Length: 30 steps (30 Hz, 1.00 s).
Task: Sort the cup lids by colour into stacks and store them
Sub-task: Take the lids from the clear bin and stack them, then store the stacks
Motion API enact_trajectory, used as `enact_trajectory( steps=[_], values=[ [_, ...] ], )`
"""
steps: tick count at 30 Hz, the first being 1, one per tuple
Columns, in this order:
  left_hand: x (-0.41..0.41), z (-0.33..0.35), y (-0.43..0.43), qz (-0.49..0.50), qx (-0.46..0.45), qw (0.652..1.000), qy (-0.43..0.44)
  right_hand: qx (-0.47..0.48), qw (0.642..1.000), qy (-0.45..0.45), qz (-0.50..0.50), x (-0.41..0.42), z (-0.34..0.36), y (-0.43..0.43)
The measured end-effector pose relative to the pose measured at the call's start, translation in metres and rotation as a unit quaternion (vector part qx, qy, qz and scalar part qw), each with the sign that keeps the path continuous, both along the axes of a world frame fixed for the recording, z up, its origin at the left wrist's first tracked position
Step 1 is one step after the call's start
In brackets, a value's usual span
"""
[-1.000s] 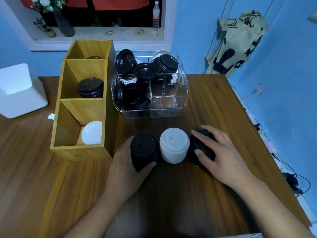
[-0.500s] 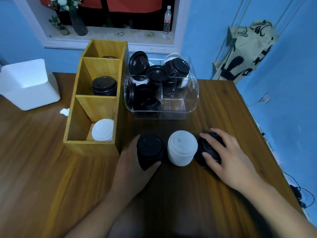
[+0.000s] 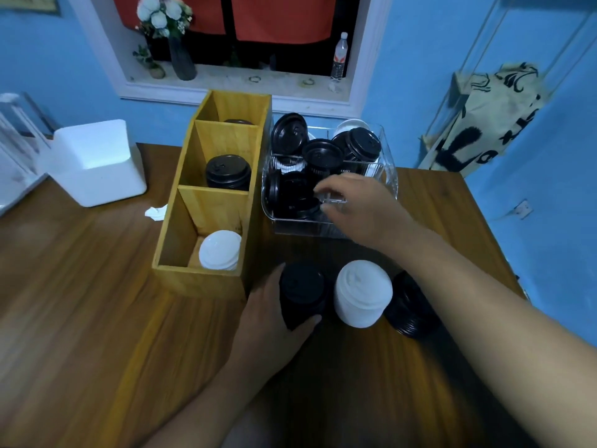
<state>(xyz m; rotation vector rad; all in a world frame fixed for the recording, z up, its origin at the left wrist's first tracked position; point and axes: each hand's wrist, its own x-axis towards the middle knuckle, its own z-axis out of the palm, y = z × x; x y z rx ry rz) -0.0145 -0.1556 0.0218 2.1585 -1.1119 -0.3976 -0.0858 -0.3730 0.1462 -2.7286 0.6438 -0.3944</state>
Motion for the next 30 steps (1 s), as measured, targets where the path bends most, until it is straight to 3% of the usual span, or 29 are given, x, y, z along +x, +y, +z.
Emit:
enact_trajectory(
  steps=[3,5,7,16,21,30],
  values=[
    [0.001,0.000,-0.001,-0.003,0.003,1.000,0.007,-0.074,0.989,0.115,0.050,0.047,0.002,-0.010],
    [0.001,0.000,0.000,-0.007,0.003,1.000,0.010,-0.168,0.957,0.218,0.094,0.066,0.002,-0.015],
    [0.001,0.000,0.001,-0.012,0.004,1.000,0.007,-0.190,0.932,0.288,0.111,0.078,0.002,-0.018],
    [0.003,-0.002,0.002,-0.016,-0.002,1.000,0.008,-0.205,0.887,0.391,0.135,0.104,-0.002,-0.033],
    [0.002,-0.001,0.003,-0.014,-0.001,1.000,0.010,-0.198,0.893,0.375,0.149,0.100,0.007,-0.028],
    [0.003,-0.004,0.002,-0.008,-0.010,1.000,-0.006,-0.235,0.949,0.170,0.124,0.049,0.030,-0.019]
  ],
)
